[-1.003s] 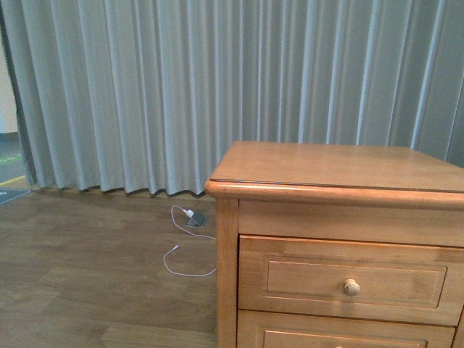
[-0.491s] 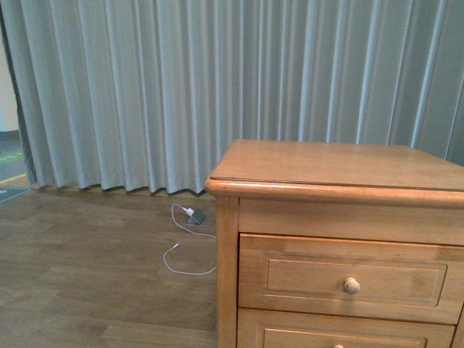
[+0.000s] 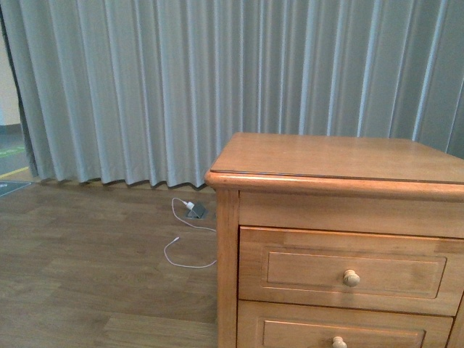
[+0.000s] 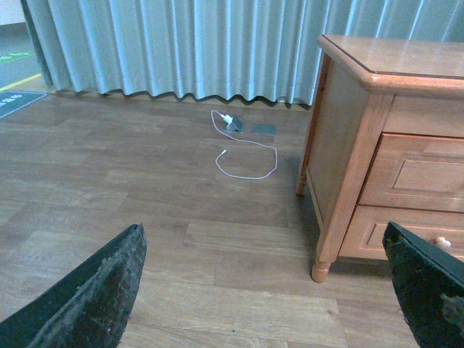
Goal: Put charger into drawer
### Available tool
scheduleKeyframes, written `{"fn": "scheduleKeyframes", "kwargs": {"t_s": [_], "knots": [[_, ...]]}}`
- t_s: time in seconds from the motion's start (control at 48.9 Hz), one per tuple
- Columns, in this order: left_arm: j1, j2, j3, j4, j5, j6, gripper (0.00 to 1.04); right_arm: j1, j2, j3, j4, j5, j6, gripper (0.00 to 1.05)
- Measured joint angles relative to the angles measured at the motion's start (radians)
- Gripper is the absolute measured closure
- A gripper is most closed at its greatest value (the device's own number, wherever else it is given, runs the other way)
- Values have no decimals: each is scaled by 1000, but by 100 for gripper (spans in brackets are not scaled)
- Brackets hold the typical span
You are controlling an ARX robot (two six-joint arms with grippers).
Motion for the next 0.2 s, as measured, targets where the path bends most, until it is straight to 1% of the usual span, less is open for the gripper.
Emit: {"fn": "scheduleKeyframes", "kwargs": {"t_s": [0.205], "knots": [[0,0,0,0,0,0,6,0,0,0,0,0,0,34]]}}
